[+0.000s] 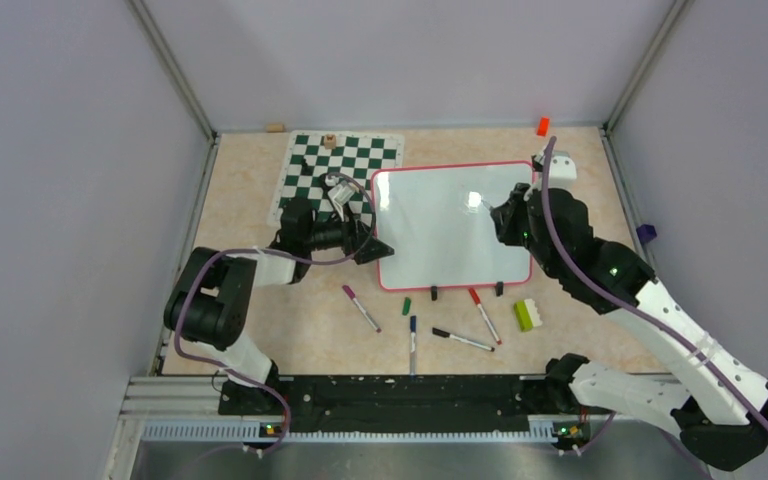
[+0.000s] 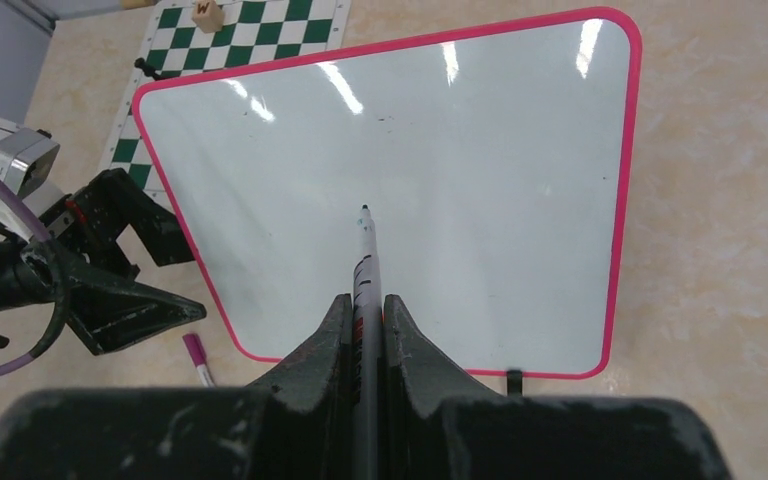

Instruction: Write a sentence on the whiteboard

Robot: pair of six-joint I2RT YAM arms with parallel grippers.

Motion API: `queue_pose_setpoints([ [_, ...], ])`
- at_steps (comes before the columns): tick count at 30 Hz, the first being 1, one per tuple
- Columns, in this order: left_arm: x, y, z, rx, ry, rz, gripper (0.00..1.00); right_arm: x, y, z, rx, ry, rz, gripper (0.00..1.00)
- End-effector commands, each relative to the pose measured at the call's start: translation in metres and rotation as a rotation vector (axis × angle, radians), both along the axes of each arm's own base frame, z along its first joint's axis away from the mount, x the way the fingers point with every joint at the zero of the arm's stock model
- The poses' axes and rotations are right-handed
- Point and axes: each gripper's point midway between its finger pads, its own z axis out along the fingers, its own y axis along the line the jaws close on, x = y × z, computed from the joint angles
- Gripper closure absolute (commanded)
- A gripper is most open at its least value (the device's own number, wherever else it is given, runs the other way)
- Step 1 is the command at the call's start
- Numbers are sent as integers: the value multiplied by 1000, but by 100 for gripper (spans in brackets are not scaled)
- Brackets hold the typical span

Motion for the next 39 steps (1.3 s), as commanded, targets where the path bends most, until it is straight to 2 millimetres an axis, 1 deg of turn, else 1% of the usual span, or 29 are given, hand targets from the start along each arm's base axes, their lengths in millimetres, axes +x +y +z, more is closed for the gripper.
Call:
queue_pose_setpoints([
  [1, 6, 2, 17, 20, -86, -9, 4, -2, -1, 9, -9, -24, 16, 100],
  [3, 6, 2, 15, 26, -84, 2, 4, 1, -2, 8, -10, -20, 8, 100],
  [8, 5, -1, 15, 5, -68, -24, 4, -1, 11, 1, 19, 0, 49, 100],
  [10, 5, -2, 15, -9, -59, -37, 5, -2, 13, -1, 29, 5, 56, 100],
  [11, 5, -3, 16, -19, -54, -49, 8, -2, 14, -1, 29, 7, 59, 100],
  [15, 4, -6, 18, -53, -46, -63, 27, -2, 16, -1, 32, 9, 66, 100],
  [17, 3, -7, 19, -64, -62, -75, 44, -1, 17, -2, 35, 7, 67, 100],
  [18, 3, -7, 19, -64, -70, -78, 51, 0, 18, -1, 37, 4, 67, 100],
  [21, 6, -4, 15, -52, -81, -75, 64, 4, 23, 3, 31, 5, 73, 100],
  [22, 7, -3, 14, -49, -81, -71, 72, 6, 25, 4, 25, 6, 78, 100],
  [23, 8, -3, 12, -47, -76, -72, 77, 10, 28, 3, 15, 13, 79, 100],
  [25, 9, -4, 10, -56, -56, -89, 82, 14, 32, 1, 10, 19, 83, 100],
  [29, 6, -9, 14, -109, -62, -157, 83, 17, 46, -3, 36, 20, 119, 100],
  [32, 4, -11, 14, -151, -68, -191, 87, 17, 53, -5, 40, 9, 145, 100],
  [33, 2, -12, 15, -168, -76, -206, 90, 17, 56, -5, 38, 5, 151, 100],
  [34, 0, -12, 16, -186, -86, -225, 99, 17, 58, -4, 37, 2, 157, 100],
  [35, -4, -12, 20, -207, -121, -248, 100, 17, 60, -4, 36, 0, 162, 100],
  [39, 1, -14, 8, -220, -46, -256, 100, 15, 76, -3, 20, -3, 188, 100],
])
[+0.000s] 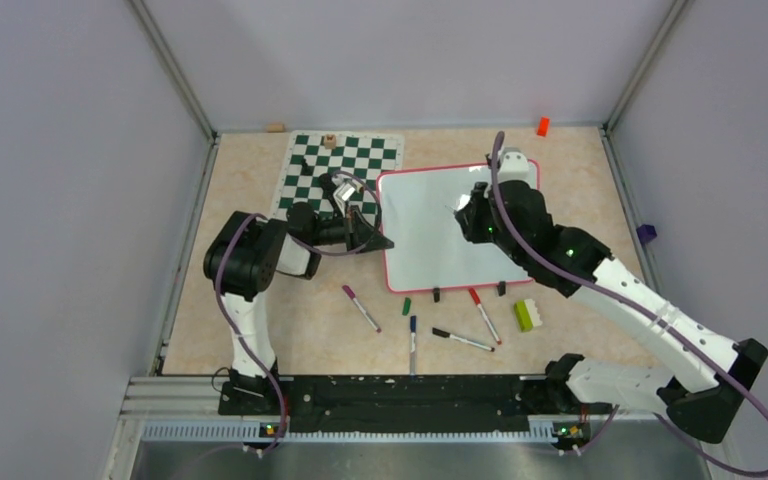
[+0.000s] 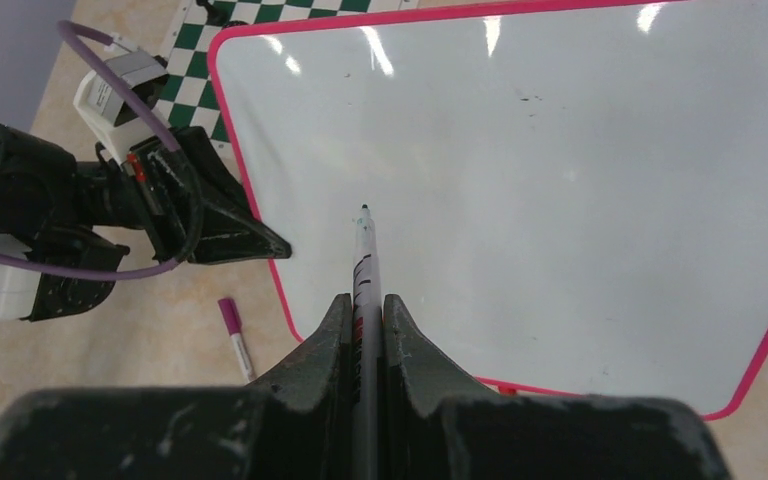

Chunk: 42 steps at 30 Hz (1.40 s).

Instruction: Write a sentence on the whiteboard

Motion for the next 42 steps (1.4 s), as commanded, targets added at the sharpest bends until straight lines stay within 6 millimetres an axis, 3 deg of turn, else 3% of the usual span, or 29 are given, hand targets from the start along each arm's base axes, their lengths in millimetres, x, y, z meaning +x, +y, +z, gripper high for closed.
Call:
queue_pose_setpoints([
  [1, -3, -2, 21, -66, -120, -66, 100, 0, 27, 19, 15, -56, 52, 100],
  [12, -6, 1, 13, -61, -166, 23, 100, 10, 68, 12, -103, -68, 69, 100],
  [26, -10, -5, 14, -60, -143, -53, 100, 30, 114, 6, -179, -76, 89, 100],
  [37, -12, -7, 15, -59, -154, -68, 100, 51, 126, 3, -241, -96, 38, 100],
  [42, -12, -7, 15, -59, -155, -74, 100, 50, 130, 2, -207, -104, 52, 100],
])
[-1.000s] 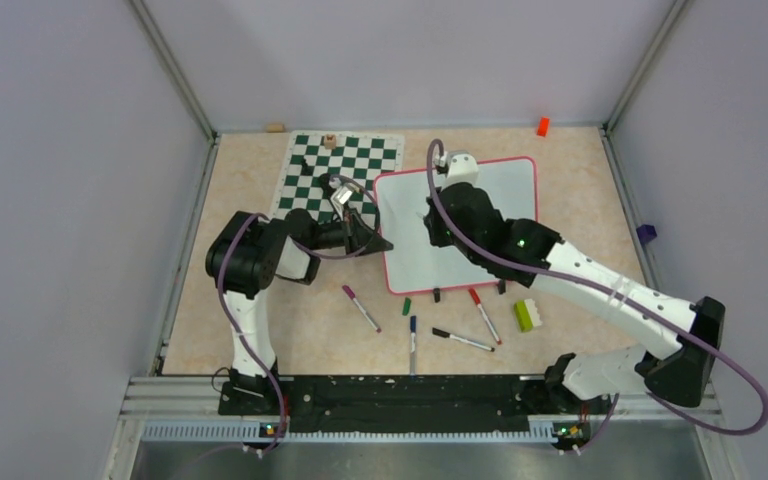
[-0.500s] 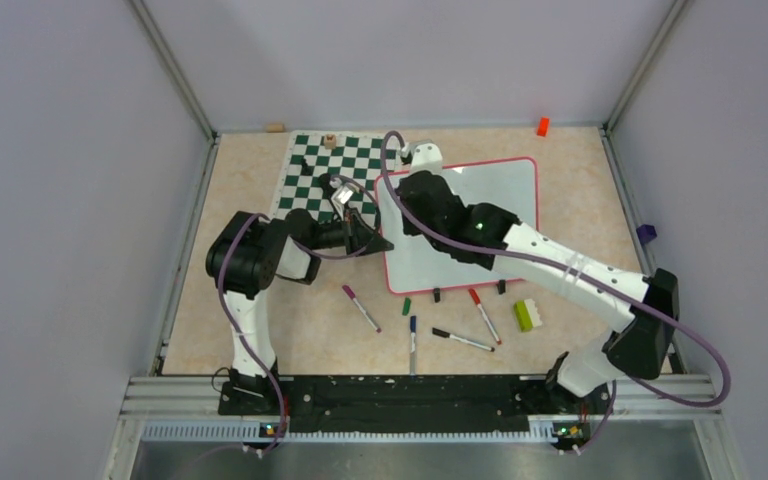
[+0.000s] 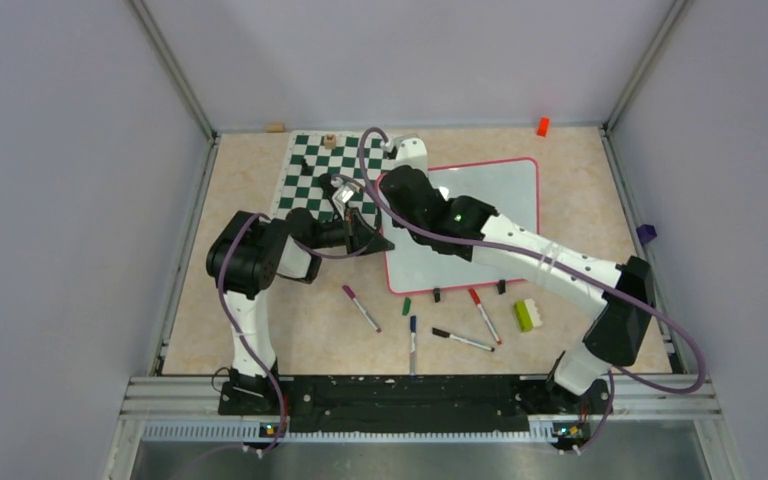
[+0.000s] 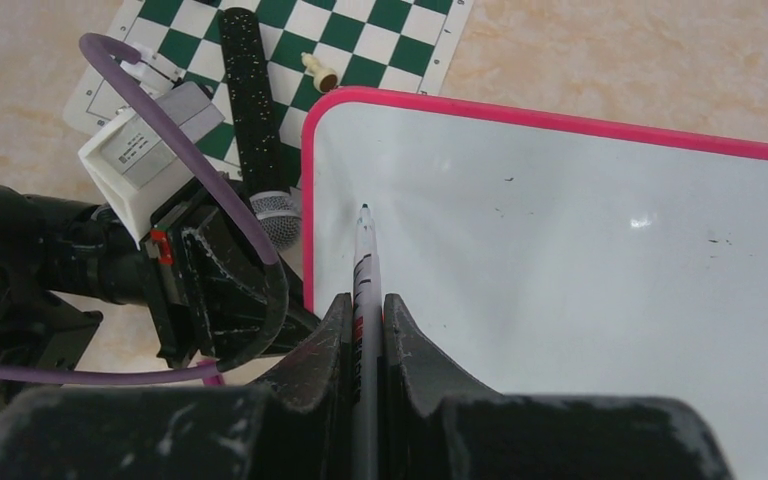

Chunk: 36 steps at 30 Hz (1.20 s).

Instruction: Write a sentence on the whiteboard

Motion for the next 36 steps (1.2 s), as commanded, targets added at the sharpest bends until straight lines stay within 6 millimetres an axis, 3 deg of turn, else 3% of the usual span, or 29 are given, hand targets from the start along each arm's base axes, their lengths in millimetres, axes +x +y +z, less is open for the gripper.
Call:
queue_pose_setpoints([
  [1, -8, -5, 15, -24, -148, -63, 100, 2, 12, 26, 88, -67, 24, 100],
  [6, -9, -5, 15, -23, -149, -63, 100, -5, 13, 37, 132, -171, 132, 100],
  [10, -10, -7, 17, -25, -155, -66, 100, -1, 6, 48, 56, -217, 203, 100],
  [16, -10, -7, 16, -25, -155, -65, 100, -5, -1, 44, 9, -228, 301, 100],
  [27, -11, -7, 17, -26, -168, -57, 100, 0, -6, 46, 18, -250, 291, 100],
  [36, -11, -7, 19, -28, -168, -53, 100, 13, -11, 36, -51, -258, 252, 100],
])
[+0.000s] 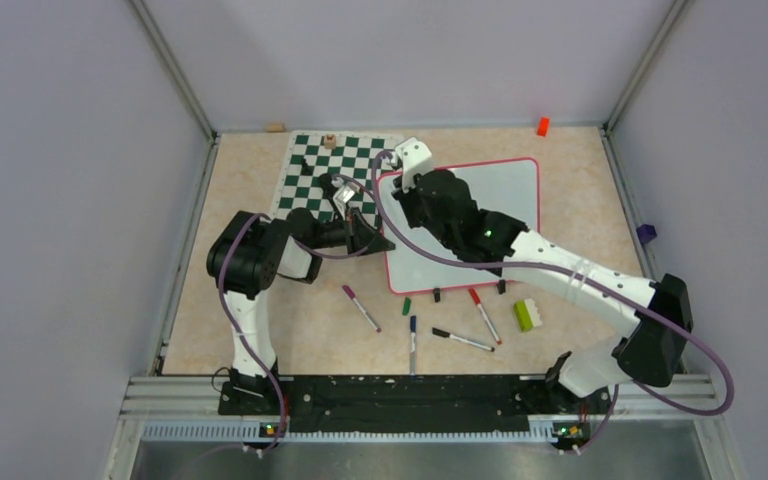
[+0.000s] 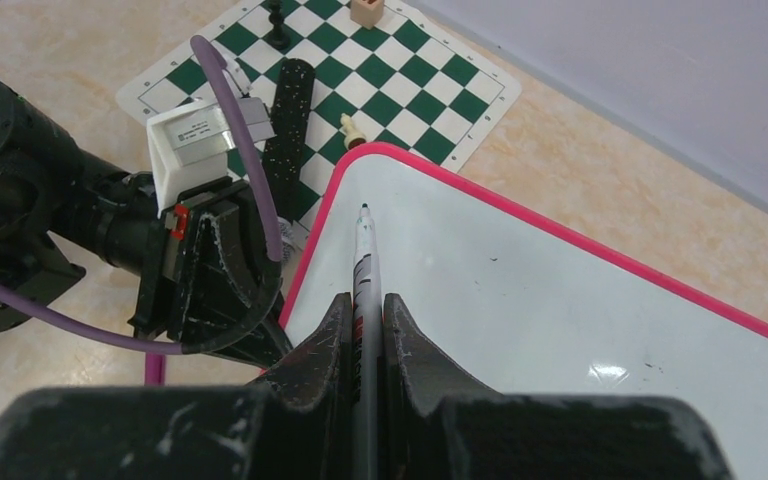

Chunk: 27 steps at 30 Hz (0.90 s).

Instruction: Write a sentence on the whiteboard

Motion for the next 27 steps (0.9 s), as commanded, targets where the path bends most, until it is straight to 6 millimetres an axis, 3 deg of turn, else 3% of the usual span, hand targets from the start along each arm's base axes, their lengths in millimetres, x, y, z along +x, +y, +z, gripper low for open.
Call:
queue_pose_setpoints([
  [1, -11, -5, 18, -26, -163, -55, 100, 13, -2, 10, 17, -43, -30, 100],
  [27, -13, -7, 18, -27, -162, -64, 100, 33, 4, -9, -27, -27, -76, 100],
])
